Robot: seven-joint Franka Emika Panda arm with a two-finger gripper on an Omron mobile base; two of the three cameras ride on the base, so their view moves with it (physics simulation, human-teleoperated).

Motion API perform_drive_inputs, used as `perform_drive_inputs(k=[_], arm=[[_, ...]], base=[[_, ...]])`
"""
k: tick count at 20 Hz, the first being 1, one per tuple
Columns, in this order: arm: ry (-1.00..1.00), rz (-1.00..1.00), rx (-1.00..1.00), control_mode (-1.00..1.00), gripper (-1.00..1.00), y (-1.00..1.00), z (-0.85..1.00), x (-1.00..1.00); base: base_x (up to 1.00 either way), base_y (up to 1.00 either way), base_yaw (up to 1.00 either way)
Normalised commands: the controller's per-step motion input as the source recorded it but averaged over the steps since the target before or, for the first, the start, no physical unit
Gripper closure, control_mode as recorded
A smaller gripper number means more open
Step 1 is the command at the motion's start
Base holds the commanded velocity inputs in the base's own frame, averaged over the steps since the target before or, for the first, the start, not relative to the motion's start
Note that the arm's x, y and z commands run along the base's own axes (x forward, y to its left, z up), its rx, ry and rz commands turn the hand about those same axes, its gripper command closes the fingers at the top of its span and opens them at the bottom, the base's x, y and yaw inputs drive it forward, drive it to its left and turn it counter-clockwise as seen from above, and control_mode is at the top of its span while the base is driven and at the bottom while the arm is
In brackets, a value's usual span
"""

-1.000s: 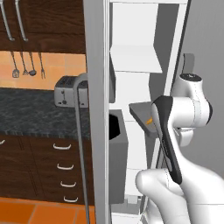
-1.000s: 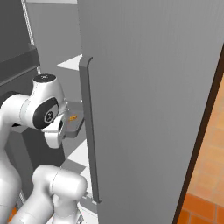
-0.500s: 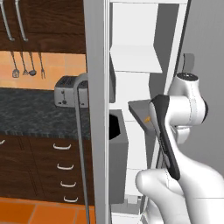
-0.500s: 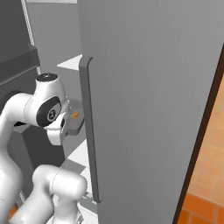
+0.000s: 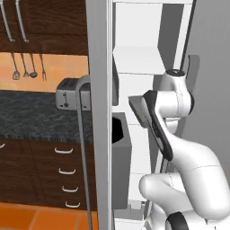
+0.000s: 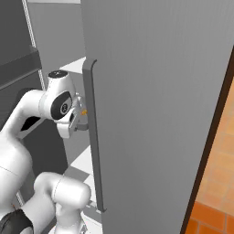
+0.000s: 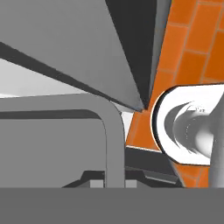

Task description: Take the meat container that has the shrimp and place it on the second highest rack of the freezer. Then take the vegetable container that has the bell pepper and lemon wedge and place it on the highest rack of the freezer.

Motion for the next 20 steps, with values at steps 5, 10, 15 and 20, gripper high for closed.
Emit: perform_drive_inputs(k=[5, 10, 15, 20], arm=[[0.00, -0.03, 0.00, -1.00, 1.00, 0.02, -0.18, 0.53], [-0.01, 0.00, 0.00, -1.00, 1.00, 0.00, -0.53, 0.30], [-0.13, 0.00, 0.00, -1.00, 1.00, 0.00, -0.13, 0.28], [-0.01, -0.03, 0.00, -1.00, 1.00, 0.00, 0.00, 0.67]], base=[[0.00, 0.00, 0.00], [0.00, 0.00, 0.00], [0.00, 0.00, 0.00], [0.00, 0.00, 0.00]])
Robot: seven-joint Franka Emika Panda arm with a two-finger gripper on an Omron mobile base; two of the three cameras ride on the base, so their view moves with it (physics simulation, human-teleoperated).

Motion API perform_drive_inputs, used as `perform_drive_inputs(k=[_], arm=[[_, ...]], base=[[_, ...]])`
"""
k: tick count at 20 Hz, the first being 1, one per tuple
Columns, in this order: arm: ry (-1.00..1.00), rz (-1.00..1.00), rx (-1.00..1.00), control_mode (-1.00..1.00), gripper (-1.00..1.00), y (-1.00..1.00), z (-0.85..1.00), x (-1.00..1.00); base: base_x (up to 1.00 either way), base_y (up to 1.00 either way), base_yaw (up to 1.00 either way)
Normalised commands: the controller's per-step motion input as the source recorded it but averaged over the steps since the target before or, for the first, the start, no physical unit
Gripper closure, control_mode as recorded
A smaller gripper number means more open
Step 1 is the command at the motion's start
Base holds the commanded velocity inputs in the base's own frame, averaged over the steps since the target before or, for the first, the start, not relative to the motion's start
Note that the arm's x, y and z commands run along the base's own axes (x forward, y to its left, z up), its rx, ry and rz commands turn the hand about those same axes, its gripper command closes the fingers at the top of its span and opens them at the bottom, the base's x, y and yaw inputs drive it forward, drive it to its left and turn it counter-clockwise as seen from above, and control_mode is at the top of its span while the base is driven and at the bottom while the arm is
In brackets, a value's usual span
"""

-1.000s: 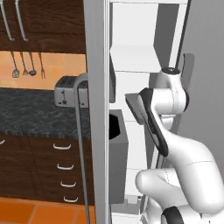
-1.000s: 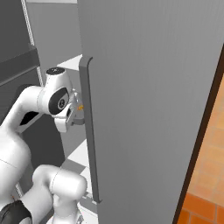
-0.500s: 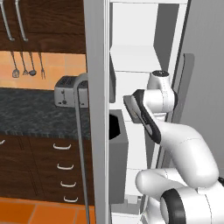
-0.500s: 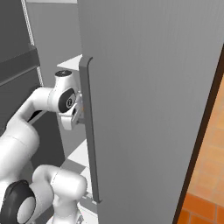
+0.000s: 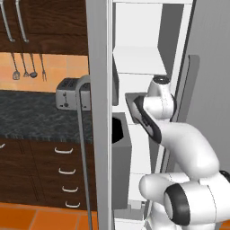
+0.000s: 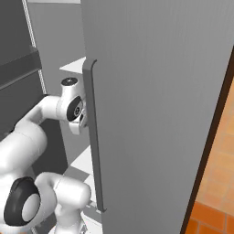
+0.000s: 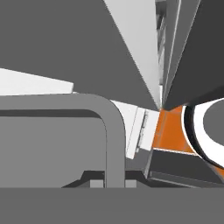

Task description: Take the meat container that has the shrimp and place it on the second highest rack of the freezer. Then take the vegetable container that has the bell pepper and lemon wedge and place it on the highest rack of the freezer.

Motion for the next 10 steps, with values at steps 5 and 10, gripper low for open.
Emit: perform_drive_inputs(k=[5, 10], arm=[[0.00, -0.03, 0.00, -1.00, 1.00, 0.00, 0.00, 0.76], [0.00, -0.01, 0.00, -1.00, 1.00, 0.00, -0.05, 0.71]], base=[[0.00, 0.00, 0.00], [0.00, 0.00, 0.00]])
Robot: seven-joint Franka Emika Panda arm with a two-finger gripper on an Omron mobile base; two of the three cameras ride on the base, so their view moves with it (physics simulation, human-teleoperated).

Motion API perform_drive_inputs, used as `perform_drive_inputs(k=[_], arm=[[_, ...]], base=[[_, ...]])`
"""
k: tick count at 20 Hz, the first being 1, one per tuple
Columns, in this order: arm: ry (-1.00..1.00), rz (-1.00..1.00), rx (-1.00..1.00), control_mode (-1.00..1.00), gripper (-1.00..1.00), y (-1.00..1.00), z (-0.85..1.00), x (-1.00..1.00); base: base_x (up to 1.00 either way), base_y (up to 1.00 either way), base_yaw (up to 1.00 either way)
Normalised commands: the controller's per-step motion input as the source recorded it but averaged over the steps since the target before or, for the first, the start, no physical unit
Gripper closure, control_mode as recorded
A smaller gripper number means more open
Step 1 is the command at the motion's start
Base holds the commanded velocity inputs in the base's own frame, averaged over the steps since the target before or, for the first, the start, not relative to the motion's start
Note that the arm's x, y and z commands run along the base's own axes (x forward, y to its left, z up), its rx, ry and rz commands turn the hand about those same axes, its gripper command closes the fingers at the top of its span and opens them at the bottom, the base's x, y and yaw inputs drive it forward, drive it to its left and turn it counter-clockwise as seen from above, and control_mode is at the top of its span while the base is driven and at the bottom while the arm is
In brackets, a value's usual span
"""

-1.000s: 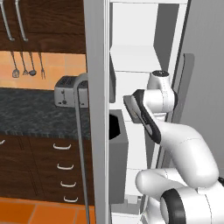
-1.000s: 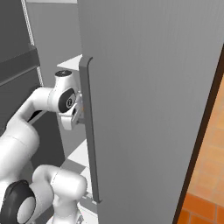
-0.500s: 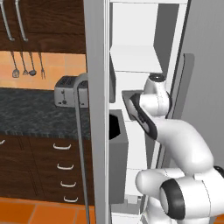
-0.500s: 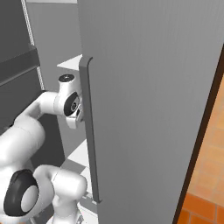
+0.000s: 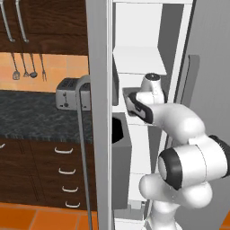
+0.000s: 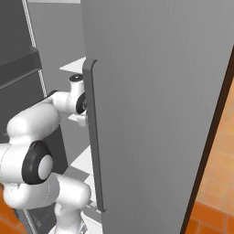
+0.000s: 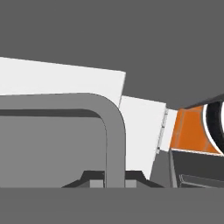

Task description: Take the meat container that has the shrimp and place it on the second highest rack of the freezer. Then take the vegetable container that has the bell pepper and lemon wedge and place it on the highest rack of the freezer.

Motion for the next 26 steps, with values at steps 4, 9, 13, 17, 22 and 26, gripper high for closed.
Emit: perform_drive_inputs(k=[4, 9, 13, 17, 22, 26], arm=[[-0.03, 0.00, 0.00, -1.00, 1.00, 0.00, -0.39, 0.38], [-0.01, 0.00, 0.00, -1.00, 1.00, 0.00, -0.54, 0.24], [0.00, 0.00, 0.00, -1.00, 1.00, 0.00, -0.34, 0.33], [0.00, 0.00, 0.00, -1.00, 1.00, 0.00, -0.03, 0.54], [0.00, 0.00, 0.00, -1.00, 1.00, 0.00, -0.02, 0.63], [0.00, 0.00, 0.00, -1.00, 1.00, 0.00, -0.04, 0.40]], base=[[0.00, 0.00, 0.00], [0.00, 0.00, 0.00], [0.00, 0.00, 0.00], [0.00, 0.00, 0.00], [0.00, 0.00, 0.00], [0.00, 0.00, 0.00]])
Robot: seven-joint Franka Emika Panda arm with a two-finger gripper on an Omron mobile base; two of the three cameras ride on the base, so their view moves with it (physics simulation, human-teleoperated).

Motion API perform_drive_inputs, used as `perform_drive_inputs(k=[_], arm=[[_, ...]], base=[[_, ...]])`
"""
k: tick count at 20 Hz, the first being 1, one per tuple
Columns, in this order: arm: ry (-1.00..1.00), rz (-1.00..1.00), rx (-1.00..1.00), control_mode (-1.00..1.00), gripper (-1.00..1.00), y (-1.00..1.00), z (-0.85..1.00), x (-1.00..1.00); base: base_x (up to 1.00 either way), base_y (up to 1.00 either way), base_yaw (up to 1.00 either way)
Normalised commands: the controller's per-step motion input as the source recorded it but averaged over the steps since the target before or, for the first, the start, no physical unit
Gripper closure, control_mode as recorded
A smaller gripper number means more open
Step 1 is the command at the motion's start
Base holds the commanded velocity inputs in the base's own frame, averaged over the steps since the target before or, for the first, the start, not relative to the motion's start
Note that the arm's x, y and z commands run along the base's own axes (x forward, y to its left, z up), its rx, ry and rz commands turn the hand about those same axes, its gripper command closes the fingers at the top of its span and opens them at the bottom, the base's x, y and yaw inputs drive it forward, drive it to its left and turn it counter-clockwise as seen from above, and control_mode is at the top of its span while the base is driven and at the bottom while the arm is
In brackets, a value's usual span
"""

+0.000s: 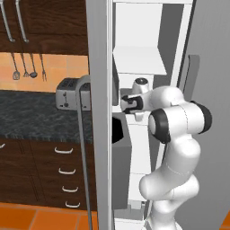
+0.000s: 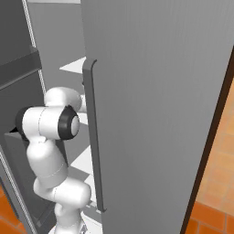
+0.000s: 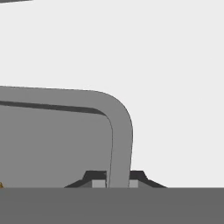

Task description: Take the meat container that has the shrimp and place it on the second highest rack of the freezer. Then take the vegetable container that has the bell pepper and lemon wedge and place it on the highest rack of the freezer.

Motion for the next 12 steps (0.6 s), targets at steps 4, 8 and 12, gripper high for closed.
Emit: perform_drive_inputs(k=[4, 8, 12], arm=[[-0.01, 0.00, 0.00, -1.00, 1.00, 0.00, -0.01, 0.05], [0.00, 0.00, 0.00, -1.00, 1.00, 0.00, 0.00, 0.00], [0.00, 0.00, 0.00, -1.00, -1.00, 0.00, 0.00, 0.00]], base=[[0.00, 0.00, 0.00], [0.00, 0.00, 0.00], [0.00, 0.00, 0.00]])
